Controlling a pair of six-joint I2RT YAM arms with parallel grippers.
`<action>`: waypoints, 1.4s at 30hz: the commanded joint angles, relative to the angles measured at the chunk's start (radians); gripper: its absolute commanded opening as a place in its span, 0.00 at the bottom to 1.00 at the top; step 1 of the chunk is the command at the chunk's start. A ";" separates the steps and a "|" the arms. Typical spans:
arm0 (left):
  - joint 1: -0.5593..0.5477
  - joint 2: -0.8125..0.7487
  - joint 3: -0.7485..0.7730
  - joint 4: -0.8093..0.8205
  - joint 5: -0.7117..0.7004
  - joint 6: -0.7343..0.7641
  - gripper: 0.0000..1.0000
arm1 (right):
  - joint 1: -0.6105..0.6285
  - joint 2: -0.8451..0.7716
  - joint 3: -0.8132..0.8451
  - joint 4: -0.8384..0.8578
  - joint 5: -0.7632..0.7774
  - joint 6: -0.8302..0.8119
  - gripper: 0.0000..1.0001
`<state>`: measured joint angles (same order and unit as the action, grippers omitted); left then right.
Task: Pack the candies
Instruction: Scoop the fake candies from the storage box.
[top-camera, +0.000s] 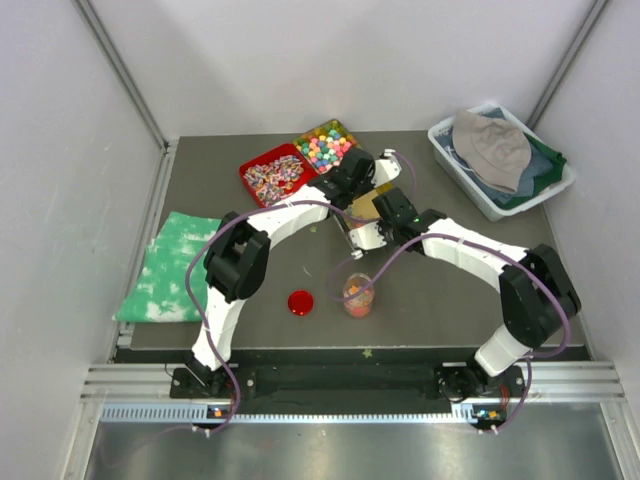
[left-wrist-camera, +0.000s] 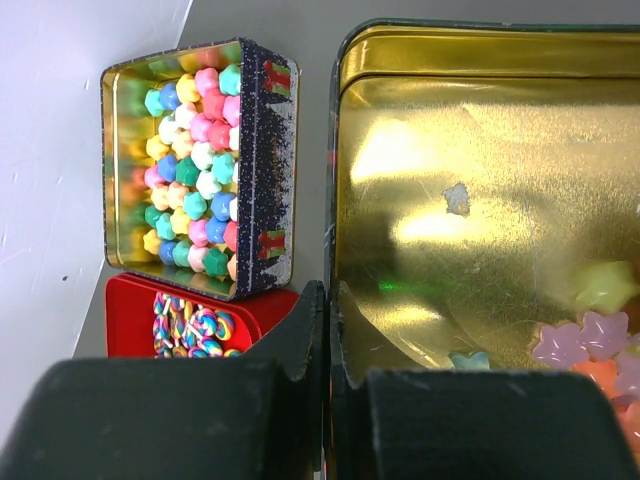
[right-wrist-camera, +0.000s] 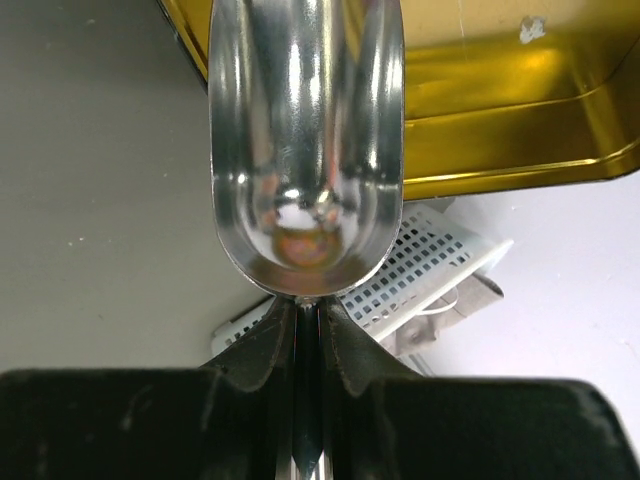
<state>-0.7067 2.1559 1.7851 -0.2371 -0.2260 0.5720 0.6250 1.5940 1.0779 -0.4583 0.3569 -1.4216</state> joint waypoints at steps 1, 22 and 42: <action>-0.027 -0.002 0.045 0.064 0.070 -0.035 0.00 | 0.008 0.052 0.013 -0.042 -0.136 -0.005 0.00; -0.033 -0.007 0.080 0.019 -0.016 -0.052 0.00 | 0.047 0.150 0.083 -0.118 -0.197 0.401 0.00; -0.033 -0.024 0.054 0.002 -0.023 -0.100 0.00 | 0.068 0.101 0.041 0.041 -0.266 0.704 0.00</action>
<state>-0.7136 2.1651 1.8179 -0.3016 -0.2825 0.5472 0.6525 1.7313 1.1652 -0.4915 0.2184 -0.7769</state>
